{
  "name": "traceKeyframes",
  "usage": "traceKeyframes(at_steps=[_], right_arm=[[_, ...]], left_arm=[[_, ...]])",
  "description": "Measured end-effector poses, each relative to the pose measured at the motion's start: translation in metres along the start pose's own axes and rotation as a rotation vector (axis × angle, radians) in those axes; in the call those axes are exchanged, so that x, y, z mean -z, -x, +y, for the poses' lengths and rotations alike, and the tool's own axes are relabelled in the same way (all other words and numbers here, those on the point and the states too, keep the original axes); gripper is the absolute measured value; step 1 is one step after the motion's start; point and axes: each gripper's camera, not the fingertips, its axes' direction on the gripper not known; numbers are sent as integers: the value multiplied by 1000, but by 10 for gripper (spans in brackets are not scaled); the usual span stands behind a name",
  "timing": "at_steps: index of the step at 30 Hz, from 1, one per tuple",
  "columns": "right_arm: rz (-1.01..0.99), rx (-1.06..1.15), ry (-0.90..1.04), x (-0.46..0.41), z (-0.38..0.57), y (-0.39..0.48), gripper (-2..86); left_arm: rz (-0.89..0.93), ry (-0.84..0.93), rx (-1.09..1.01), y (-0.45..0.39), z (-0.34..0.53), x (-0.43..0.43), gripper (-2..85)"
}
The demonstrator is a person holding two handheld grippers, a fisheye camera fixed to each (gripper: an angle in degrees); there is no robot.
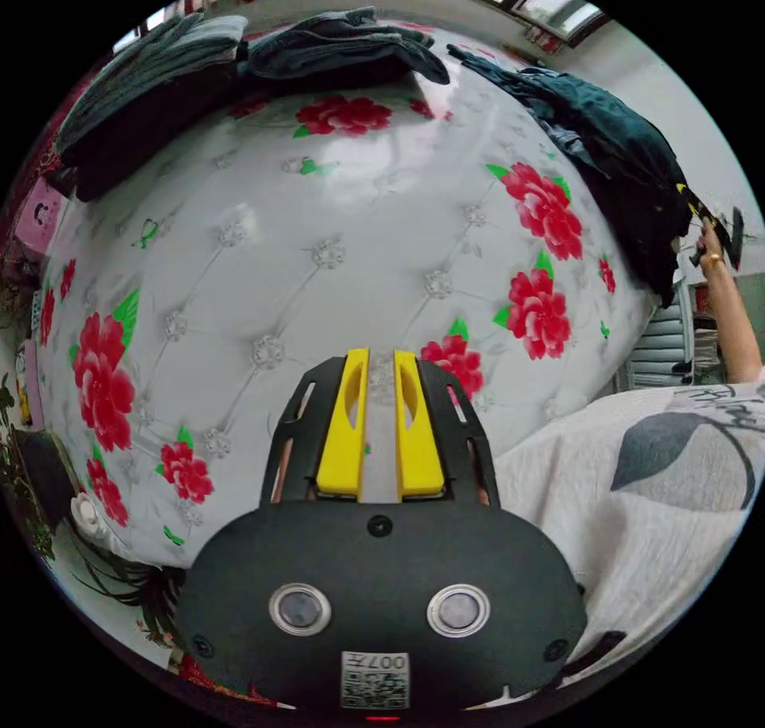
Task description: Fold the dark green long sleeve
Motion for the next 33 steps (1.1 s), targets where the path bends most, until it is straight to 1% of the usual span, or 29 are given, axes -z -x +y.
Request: traceKeyframes(at_steps=[2, 3, 4, 5, 6, 8, 10, 11, 12, 13, 15, 16, 18, 19, 20, 21, 22, 23, 24, 26, 30, 32, 33], right_arm=[[-77, 3, 171, -25, -7, 3, 41], [-74, 61, 189, -22, -2, 17, 28], [-83, 92, 194, -15, 2, 26, 22], [-143, 152, 188, 4, 10, 44, 14], [-248, 224, 136, 34, 26, 66, 8], [-388, 322, 59, 81, 61, 104, 4], [-410, 428, 63, 118, 100, 145, 1], [-508, 506, 72, 142, 127, 170, 1], [-661, 550, 104, 162, 152, 193, 0], [-743, 570, 131, 171, 165, 205, 0], [-1051, 715, 226, 210, 215, 261, 1], [-1117, 758, 247, 220, 228, 276, 1], [-1334, 965, 346, 261, 276, 332, 4], [-1350, 1018, 358, 271, 288, 343, 6], [-1312, 1144, 357, 288, 309, 363, 9], [-1219, 1234, 321, 300, 327, 374, 16], [-1178, 1261, 290, 305, 333, 375, 20], [-1112, 1312, 237, 310, 342, 373, 32], [-1067, 1332, 204, 312, 345, 365, 46], [-1033, 1304, 187, 306, 340, 343, 68], [-1049, 1160, 275, 271, 321, 282, 109], [-1063, 1136, 287, 259, 325, 272, 118], [-1081, 1165, 310, 256, 334, 279, 121]], left_arm=[[4, -49, -45, -18, 3, 15, 59], [6, -62, -53, -22, 4, 20, 60], [12, -98, -71, -29, 9, 30, 63], [24, -139, -90, -36, 16, 40, 65], [30, -157, -98, -39, 20, 45, 66], [48, -209, -125, -49, 37, 60, 73], [70, -236, -152, -57, 49, 69, 81], [89, -249, -175, -63, 56, 75, 90], [98, -255, -188, -67, 60, 78, 94], [115, -270, -218, -74, 66, 84, 106], [138, -296, -286, -90, 76, 93, 124], [143, -313, -334, -103, 81, 99, 132], [137, -324, -394, -123, 88, 105, 131], [115, -319, -417, -136, 90, 106, 127], [62, -305, -395, -145, 91, 107, 112], [29, -285, -370, -149, 90, 105, 105], [-21, -267, -322, -153, 90, 103, 85], [-22, -251, -269, -153, 89, 104, 70], [-4, -248, -238, -151, 88, 106, 66], [86, -263, -98, -143, 86, 121, 53], [219, -355, 83, -130, 79, 153, 48], [365, -424, 179, -122, 69, 173, 46], [391, -444, 193, -121, 66, 178, 46]])
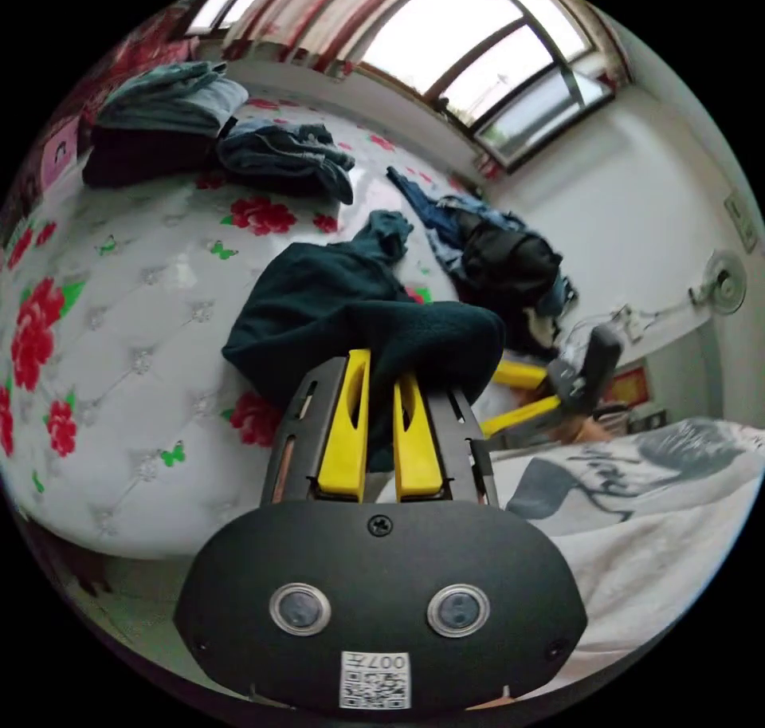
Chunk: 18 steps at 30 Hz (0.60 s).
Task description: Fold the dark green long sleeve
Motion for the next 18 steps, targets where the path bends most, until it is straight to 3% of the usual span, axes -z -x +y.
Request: traceKeyframes(at_steps=[4, 7, 11, 18], right_arm=[[0, 157, 115, -42, -30, 30, 100], [162, 166, 178, -62, -49, 31, 38], [175, 145, 76, -20, -53, 14, 7], [188, 72, -176, 72, -69, 20, -1]], left_arm=[[43, -105, -19, -37, -26, 27, 42], [-3, -130, -27, -56, -31, 49, 37], [-116, -156, 11, -54, -19, 85, 35], [-161, -138, 122, -39, 2, 126, 29]])
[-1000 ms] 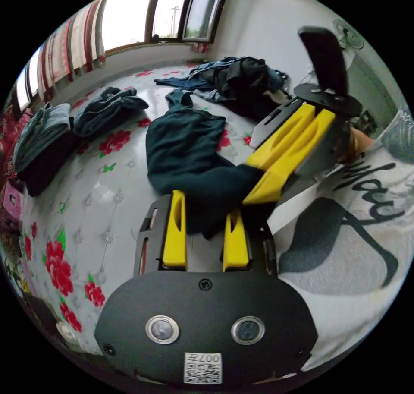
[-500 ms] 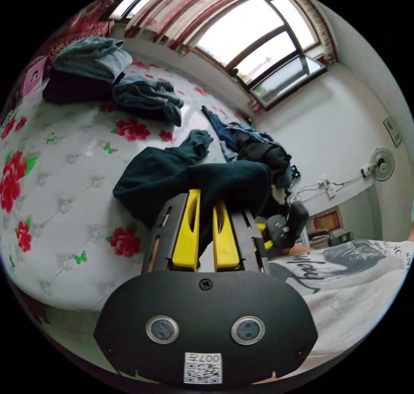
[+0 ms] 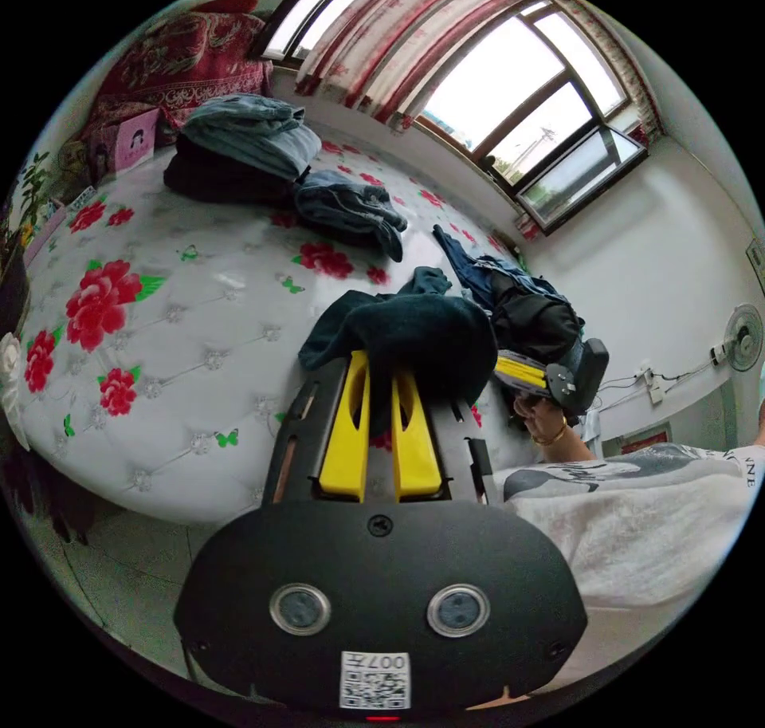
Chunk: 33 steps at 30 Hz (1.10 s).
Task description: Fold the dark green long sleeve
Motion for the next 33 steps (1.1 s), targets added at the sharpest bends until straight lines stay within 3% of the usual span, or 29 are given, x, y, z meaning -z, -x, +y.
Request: traceKeyframes(at_steps=[5, 12, 18, 26, 30, 33], right_arm=[[50, -62, -119, 52, -10, -1, -2], [269, -59, -224, 148, -35, 3, -2], [434, -65, -439, 257, -47, 34, -2], [713, 103, -848, 420, -47, 120, -2], [781, 212, -1010, 468, -60, 143, -2], [852, 211, -937, 451, -101, 118, -2]], left_arm=[[1, 7, -52, -23, -2, 27, 8], [-42, -85, -80, -40, 14, 68, -7], [134, -357, -186, -76, 0, 160, -8], [204, -826, -717, -214, 13, 326, -8], [125, -1009, -828, -250, 19, 367, -8], [24, -1011, -807, -261, -16, 363, -5]])
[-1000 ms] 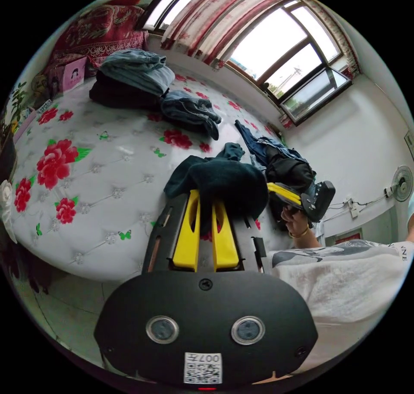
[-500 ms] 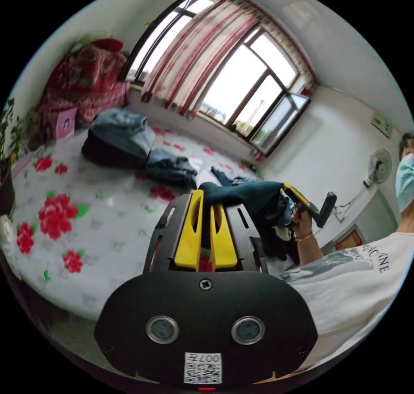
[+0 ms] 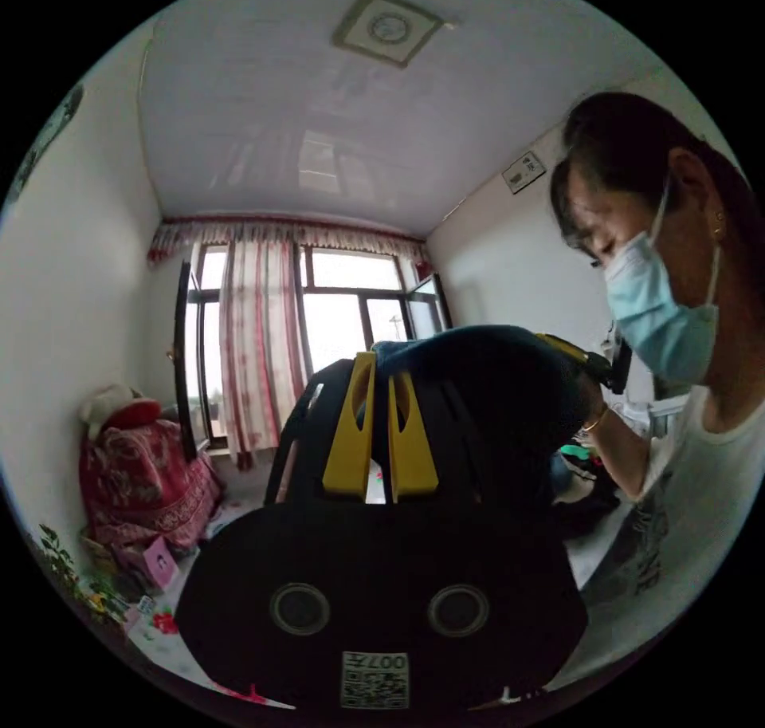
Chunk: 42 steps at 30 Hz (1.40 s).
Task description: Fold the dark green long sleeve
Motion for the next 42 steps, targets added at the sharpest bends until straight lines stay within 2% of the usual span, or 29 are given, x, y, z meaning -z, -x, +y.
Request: traceKeyframes(at_steps=[3, 4, 5, 6, 8, 9, 11, 13, 15, 17, 21, 23, 25, 26, 28, 30, 32, 37, 38, 42], right_arm=[[-80, -39, 212, -102, 39, 1, 0], [-101, -56, 271, -127, 54, 2, 1], [-151, -102, 416, -179, 89, 4, 3], [-187, -165, 559, -227, 135, 7, 6], [-174, -232, 780, -277, 215, 18, 14], [-156, -259, 897, -290, 266, 29, 19], [-205, -297, 998, -284, 339, 47, 27], [-271, -365, 1091, -262, 413, 66, 35], [-324, -499, 1267, -226, 510, 90, 48], [-360, -598, 1392, -201, 566, 108, 59], [-380, -601, 1495, -173, 619, 148, 80], [-423, -542, 1505, -183, 628, 167, 86], [-448, -424, 1550, -201, 641, 190, 88], [-459, -338, 1595, -214, 655, 207, 89], [-465, -235, 1690, -229, 679, 230, 86], [-478, -159, 1679, -239, 683, 239, 74], [-444, -138, 1685, -241, 681, 233, 59], [-257, -179, 1545, -222, 643, 170, 46], [-209, -206, 1506, -218, 631, 151, 46], [-120, -292, 1451, -219, 616, 116, 51]], left_arm=[[-35, 219, 90, 45, 22, -87, 5], [-36, 385, 170, 74, 48, -137, 21], [-69, 574, 268, 104, 87, -187, 44], [-104, 675, 314, 119, 110, -209, 55], [-304, 979, 403, 159, 212, -248, 80], [-334, 1022, 421, 165, 234, -246, 81], [-354, 1076, 495, 171, 311, -216, 84], [-333, 1125, 566, 164, 370, -184, 85], [-306, 1215, 647, 149, 428, -152, 88], [-264, 1348, 722, 119, 487, -118, 98], [-154, 1429, 738, 72, 528, -103, 117], [-65, 1503, 648, 48, 545, -126, 127], [-67, 1616, 520, 35, 564, -151, 124], [-55, 1624, 379, 29, 563, -163, 110], [10, 1673, 304, 30, 566, -180, 89], [65, 1660, 336, 45, 561, -182, 56], [44, 1617, 484, 85, 552, -168, 35], [-211, 1385, 733, 201, 501, -105, 27], [-292, 1326, 749, 228, 485, -92, 29], [-403, 1263, 762, 272, 470, -92, 51]])
